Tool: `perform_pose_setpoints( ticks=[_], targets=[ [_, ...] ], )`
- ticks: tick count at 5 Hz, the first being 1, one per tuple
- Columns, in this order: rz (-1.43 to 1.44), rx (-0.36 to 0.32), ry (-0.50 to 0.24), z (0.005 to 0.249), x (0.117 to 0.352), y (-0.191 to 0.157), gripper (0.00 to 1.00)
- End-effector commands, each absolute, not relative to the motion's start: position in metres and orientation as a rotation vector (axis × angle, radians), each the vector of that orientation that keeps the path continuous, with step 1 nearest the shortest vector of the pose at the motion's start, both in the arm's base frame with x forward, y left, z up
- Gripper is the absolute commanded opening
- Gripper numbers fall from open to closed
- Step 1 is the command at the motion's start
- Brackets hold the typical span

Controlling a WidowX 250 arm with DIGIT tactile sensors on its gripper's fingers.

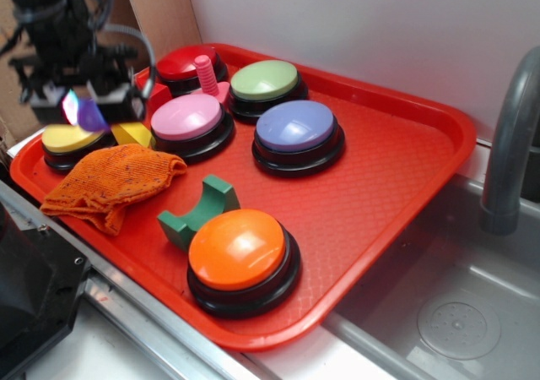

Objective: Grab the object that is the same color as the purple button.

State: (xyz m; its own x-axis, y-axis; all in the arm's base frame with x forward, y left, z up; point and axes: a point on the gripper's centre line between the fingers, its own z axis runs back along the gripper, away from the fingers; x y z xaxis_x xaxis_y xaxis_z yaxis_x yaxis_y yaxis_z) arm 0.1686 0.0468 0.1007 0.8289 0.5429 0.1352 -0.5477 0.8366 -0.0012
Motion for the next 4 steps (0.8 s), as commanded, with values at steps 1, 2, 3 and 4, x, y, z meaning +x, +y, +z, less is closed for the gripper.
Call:
perform_pose_setpoints(
  ticks=[1,2,3,4],
  targets=[
    [0.227,0.055,-0.112,0.164,0.192,0.033,0.00],
    [0.164,0.023,-0.110,0.170,0.201,0.015,0.00],
    [0.202,0.006,-0.118,0.161,0.200,0.010,0.00],
    [0.306,0.013,-0.060,0.156,0.197,0.023,0.95]
  ],
)
